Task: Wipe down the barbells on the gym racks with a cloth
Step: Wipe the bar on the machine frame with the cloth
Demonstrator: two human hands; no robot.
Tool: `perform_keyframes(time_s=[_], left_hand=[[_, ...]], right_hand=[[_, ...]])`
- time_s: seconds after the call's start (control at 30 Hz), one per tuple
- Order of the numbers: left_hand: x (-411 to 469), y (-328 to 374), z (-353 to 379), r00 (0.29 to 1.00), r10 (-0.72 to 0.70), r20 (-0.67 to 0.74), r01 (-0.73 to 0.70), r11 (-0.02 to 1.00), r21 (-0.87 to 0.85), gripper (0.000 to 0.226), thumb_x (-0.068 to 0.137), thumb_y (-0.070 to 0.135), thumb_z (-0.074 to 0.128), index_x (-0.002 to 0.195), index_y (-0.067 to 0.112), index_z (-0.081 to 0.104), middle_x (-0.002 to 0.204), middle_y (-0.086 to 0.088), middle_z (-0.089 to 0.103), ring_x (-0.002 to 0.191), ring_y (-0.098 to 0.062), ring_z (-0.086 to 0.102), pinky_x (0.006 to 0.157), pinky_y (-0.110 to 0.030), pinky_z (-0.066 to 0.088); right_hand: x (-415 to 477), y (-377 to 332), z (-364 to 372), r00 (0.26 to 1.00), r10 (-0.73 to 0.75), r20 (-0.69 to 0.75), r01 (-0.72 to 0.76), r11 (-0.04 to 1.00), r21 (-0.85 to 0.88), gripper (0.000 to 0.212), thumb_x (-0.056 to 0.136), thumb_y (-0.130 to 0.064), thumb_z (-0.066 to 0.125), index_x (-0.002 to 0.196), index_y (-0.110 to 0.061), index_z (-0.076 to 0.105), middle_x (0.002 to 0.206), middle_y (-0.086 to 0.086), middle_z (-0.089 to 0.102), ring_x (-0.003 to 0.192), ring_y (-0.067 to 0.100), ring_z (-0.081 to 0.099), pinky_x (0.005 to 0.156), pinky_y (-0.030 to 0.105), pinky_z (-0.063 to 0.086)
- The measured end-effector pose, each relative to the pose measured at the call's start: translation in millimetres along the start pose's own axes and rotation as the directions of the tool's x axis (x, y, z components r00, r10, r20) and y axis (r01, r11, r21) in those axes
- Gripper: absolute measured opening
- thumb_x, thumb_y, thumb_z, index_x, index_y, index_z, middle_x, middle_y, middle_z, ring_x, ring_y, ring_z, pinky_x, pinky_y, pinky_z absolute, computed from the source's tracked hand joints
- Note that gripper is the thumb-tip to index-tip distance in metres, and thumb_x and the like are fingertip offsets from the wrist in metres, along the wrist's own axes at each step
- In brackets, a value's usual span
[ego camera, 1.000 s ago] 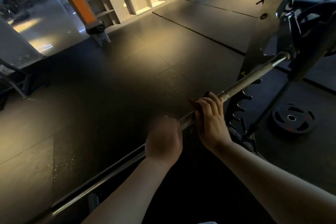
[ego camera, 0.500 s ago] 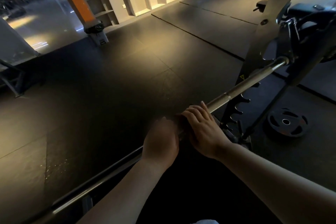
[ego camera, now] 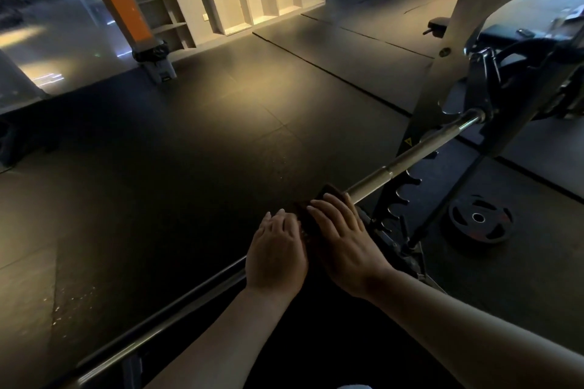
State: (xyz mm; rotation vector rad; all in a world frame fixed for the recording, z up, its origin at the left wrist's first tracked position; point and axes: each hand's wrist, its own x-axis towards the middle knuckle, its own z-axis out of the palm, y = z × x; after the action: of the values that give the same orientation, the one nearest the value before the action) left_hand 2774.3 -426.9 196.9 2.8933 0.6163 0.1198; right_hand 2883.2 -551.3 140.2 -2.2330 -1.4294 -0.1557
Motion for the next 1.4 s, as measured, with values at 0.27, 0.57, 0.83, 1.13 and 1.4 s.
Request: perform_keyframes(time_s=[0.27,0.57,0.83,1.13,1.4], left_hand=[[0,-2,-7,0.999,0.023,0.040,-0.021,0.999,-0.045,0.042,0.103,0.031,0.045,0.141,0.016,0.045,0.153,-0.008,0.047,0.146,-0.017,0.037,0.123,-0.030,0.021],[8,-4,-11,0.996,0.051,0.073,-0.046,0.996,-0.070,0.033,0.106,0.029,0.039,0.133,0.018,0.054,0.143,-0.007,0.056,0.137,-0.015,0.048,0.119,-0.033,0.035],[18,-5,-13,0.973,0.154,0.171,-0.168,0.983,0.070,0.046,0.105,0.028,0.043,0.147,0.009,0.041,0.156,-0.016,0.041,0.149,-0.023,0.034,0.123,-0.037,0.028],[26,-10,-4,0.957,0.235,0.167,-0.238,0.971,0.001,0.042,0.105,0.027,0.037,0.142,0.008,0.047,0.152,-0.014,0.047,0.147,-0.022,0.037,0.122,-0.038,0.031],[33,-10,-4,0.945,0.220,0.243,-0.214,0.976,-0.052,0.046,0.105,0.030,0.031,0.144,0.010,0.046,0.154,-0.011,0.044,0.149,-0.021,0.033,0.123,-0.037,0.027]], right_hand=[[39,9,-14,0.992,0.121,-0.026,-0.123,0.990,-0.064,0.054,0.104,-0.049,0.022,0.132,-0.023,0.060,0.135,0.000,0.062,0.137,0.020,0.047,0.127,0.035,0.005],[11,10,23,0.970,0.035,-0.242,-0.042,0.999,-0.021,0.045,0.106,-0.032,0.045,0.141,-0.005,0.052,0.143,0.016,0.057,0.146,0.034,0.039,0.122,0.061,0.028],[18,-19,36,0.801,0.462,-0.381,-0.293,0.857,0.423,0.051,0.110,-0.039,0.033,0.150,-0.010,0.042,0.158,0.006,0.037,0.158,0.021,0.010,0.127,0.054,0.017],[26,-20,40,0.682,0.585,-0.438,-0.322,0.779,0.538,0.045,0.111,-0.028,0.033,0.151,-0.009,0.044,0.164,0.008,0.030,0.159,0.019,0.009,0.128,0.048,0.017],[23,-58,59,0.622,0.679,-0.389,-0.192,0.614,0.766,0.052,0.107,-0.040,0.042,0.154,-0.016,0.036,0.170,-0.001,0.014,0.159,0.014,0.001,0.129,0.047,0.017]])
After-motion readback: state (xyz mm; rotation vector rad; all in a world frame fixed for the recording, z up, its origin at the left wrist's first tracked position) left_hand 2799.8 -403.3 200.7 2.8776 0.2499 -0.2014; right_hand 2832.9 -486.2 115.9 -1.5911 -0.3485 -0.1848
